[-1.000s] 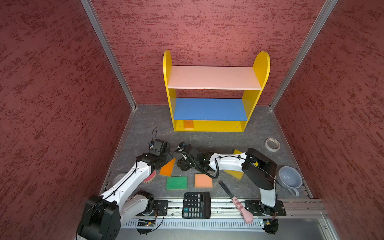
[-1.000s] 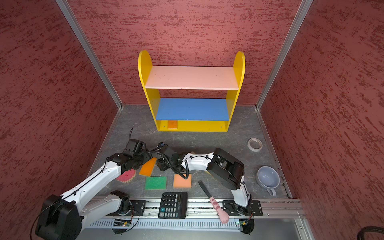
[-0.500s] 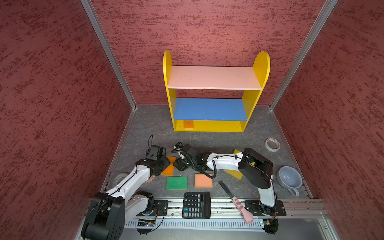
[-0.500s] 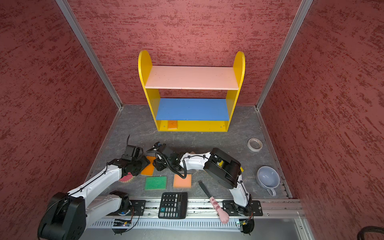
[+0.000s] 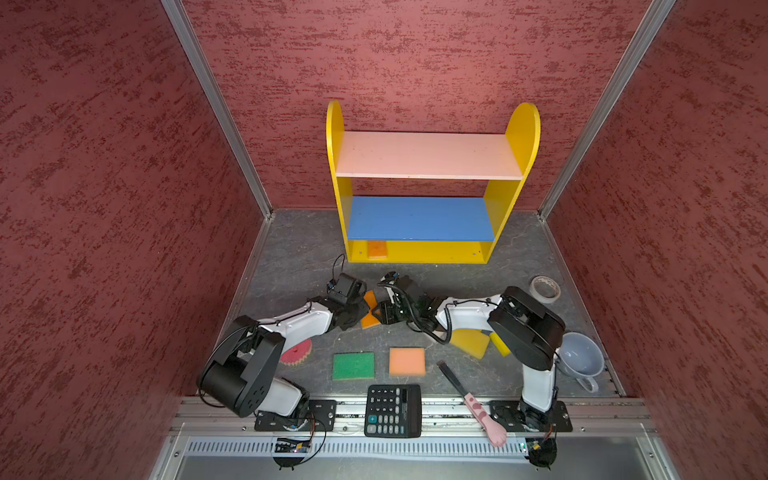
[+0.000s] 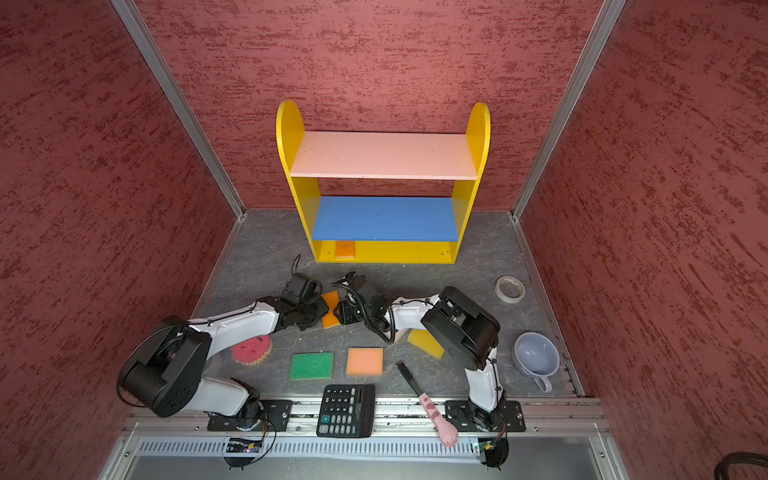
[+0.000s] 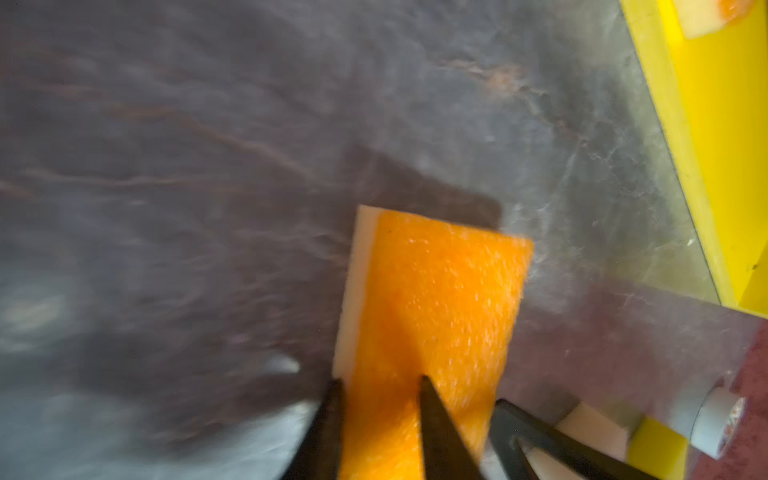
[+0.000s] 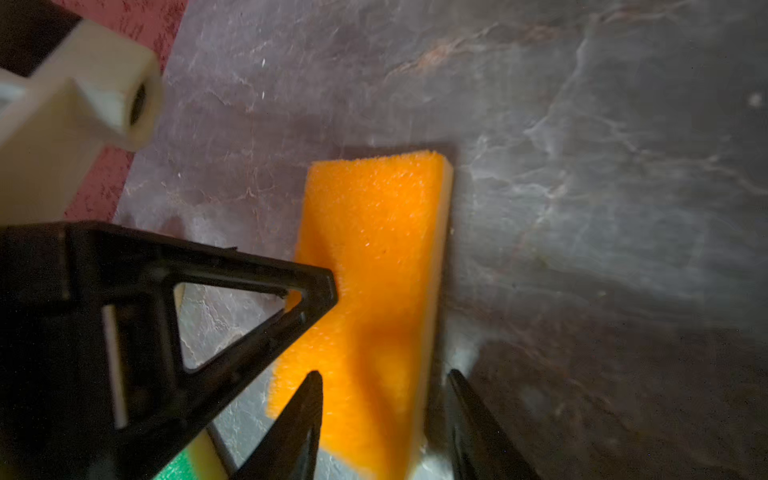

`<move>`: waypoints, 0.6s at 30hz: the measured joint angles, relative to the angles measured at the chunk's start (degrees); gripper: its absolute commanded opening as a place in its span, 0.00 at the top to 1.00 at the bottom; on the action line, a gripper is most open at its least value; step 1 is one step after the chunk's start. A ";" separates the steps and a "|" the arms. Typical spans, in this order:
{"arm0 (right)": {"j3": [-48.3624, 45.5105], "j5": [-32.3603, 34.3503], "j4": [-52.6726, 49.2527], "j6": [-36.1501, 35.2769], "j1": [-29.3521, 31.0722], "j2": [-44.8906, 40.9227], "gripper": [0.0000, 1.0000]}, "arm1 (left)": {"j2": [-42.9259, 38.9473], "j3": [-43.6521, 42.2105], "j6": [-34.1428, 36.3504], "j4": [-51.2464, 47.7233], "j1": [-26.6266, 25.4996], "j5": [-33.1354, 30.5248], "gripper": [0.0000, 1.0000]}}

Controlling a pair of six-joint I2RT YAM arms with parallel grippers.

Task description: Place and organize the cleaning sponges onto the shelf

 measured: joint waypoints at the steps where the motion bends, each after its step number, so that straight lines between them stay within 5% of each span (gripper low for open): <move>1: -0.02 0.22 -0.09 0.31 -0.07 -0.28 0.50 | 0.61 0.61 -0.02 0.26 -0.31 -0.02 0.84; 10: 0.09 2.62 -3.74 2.69 -1.22 -0.85 0.59 | 3.28 2.80 -0.13 0.94 -1.25 0.85 0.85; 14: 0.63 2.78 -4.76 4.24 -1.84 -0.46 0.87 | 3.10 2.80 -0.07 1.09 -1.27 0.83 0.79; 18: 0.96 2.67 -5.35 4.55 -2.43 0.00 0.98 | 1.88 2.91 0.92 -0.17 -0.59 0.92 0.70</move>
